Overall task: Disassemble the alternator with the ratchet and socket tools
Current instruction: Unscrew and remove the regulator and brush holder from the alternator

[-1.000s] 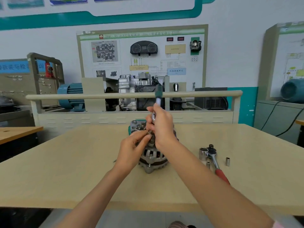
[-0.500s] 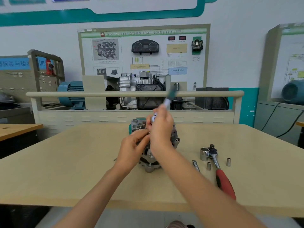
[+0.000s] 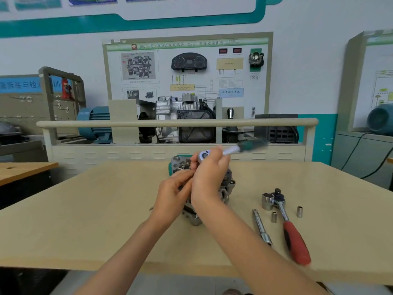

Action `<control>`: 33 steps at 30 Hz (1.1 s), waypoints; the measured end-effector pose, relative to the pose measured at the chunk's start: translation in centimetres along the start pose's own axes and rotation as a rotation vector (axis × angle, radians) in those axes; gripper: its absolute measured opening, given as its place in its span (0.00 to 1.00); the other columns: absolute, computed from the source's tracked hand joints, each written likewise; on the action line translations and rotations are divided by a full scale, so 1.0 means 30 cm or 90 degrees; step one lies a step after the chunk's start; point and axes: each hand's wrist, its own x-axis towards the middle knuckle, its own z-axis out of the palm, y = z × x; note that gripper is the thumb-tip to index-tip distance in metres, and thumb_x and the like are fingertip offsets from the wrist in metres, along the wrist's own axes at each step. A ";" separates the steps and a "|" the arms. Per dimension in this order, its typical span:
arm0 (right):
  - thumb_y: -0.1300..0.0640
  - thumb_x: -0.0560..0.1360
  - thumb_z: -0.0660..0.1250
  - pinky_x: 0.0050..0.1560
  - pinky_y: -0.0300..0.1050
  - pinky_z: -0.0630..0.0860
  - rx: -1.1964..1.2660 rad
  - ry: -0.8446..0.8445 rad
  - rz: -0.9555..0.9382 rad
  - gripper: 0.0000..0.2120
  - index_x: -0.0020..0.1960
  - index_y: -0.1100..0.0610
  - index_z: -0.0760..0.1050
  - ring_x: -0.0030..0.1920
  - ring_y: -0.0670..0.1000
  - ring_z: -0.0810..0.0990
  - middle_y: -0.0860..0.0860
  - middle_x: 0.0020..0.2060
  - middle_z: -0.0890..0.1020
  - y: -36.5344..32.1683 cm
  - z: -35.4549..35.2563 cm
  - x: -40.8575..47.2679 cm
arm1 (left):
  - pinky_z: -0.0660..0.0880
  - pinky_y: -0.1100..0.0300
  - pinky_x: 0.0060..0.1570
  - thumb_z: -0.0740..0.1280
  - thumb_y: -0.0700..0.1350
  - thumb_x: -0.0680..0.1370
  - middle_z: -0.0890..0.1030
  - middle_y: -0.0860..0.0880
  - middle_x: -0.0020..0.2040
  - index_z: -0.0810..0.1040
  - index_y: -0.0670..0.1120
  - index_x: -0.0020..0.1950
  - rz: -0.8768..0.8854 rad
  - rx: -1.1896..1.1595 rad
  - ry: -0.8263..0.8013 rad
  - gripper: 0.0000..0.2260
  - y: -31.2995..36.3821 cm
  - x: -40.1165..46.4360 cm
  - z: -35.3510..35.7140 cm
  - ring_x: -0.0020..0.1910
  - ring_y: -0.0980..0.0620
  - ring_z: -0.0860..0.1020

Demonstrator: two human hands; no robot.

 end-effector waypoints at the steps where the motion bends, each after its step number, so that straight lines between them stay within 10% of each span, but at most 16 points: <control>1: 0.55 0.82 0.50 0.26 0.36 0.67 0.013 0.015 -0.002 0.13 0.39 0.55 0.61 0.23 0.43 0.69 0.51 0.27 0.72 0.008 0.000 -0.004 | 0.69 0.72 0.38 0.66 0.33 0.74 0.82 0.59 0.38 0.78 0.65 0.44 -0.001 0.007 0.000 0.23 0.004 0.000 -0.004 0.38 0.64 0.76; 8: 0.56 0.81 0.54 0.28 0.41 0.57 -0.233 -0.312 0.191 0.13 0.39 0.58 0.65 0.17 0.46 0.59 0.50 0.19 0.67 -0.105 -0.010 0.105 | 0.67 0.56 0.37 0.63 0.42 0.78 0.76 0.40 0.36 0.78 0.40 0.42 -0.005 0.019 -0.001 0.09 -0.015 0.002 0.003 0.35 0.52 0.70; 14: 0.56 0.82 0.50 0.23 0.34 0.65 -0.025 -0.010 -0.013 0.14 0.39 0.56 0.62 0.20 0.42 0.68 0.52 0.28 0.70 0.010 0.001 0.007 | 0.70 0.70 0.38 0.65 0.31 0.74 0.81 0.56 0.37 0.79 0.66 0.40 0.006 0.007 0.006 0.26 0.000 -0.001 -0.003 0.37 0.64 0.76; 20: 0.56 0.81 0.53 0.25 0.38 0.57 -0.222 -0.303 0.197 0.14 0.38 0.58 0.65 0.16 0.44 0.60 0.49 0.19 0.66 -0.104 -0.005 0.107 | 0.68 0.65 0.38 0.64 0.41 0.78 0.77 0.52 0.35 0.78 0.54 0.42 -0.014 -0.002 -0.012 0.09 -0.005 0.005 0.000 0.36 0.59 0.72; 27: 0.56 0.82 0.50 0.23 0.35 0.65 -0.006 0.004 -0.006 0.13 0.39 0.56 0.62 0.20 0.43 0.67 0.51 0.26 0.70 0.005 -0.013 0.011 | 0.70 0.72 0.41 0.65 0.34 0.76 0.82 0.56 0.40 0.80 0.58 0.47 -0.008 -0.006 0.004 0.17 0.001 -0.001 0.008 0.41 0.63 0.77; 33: 0.56 0.81 0.53 0.27 0.41 0.58 -0.187 -0.247 0.193 0.13 0.38 0.58 0.66 0.18 0.46 0.59 0.50 0.20 0.66 -0.100 -0.013 0.107 | 0.73 0.59 0.44 0.64 0.42 0.77 0.82 0.45 0.42 0.81 0.50 0.49 -0.030 -0.007 -0.005 0.06 -0.009 0.003 0.001 0.43 0.50 0.78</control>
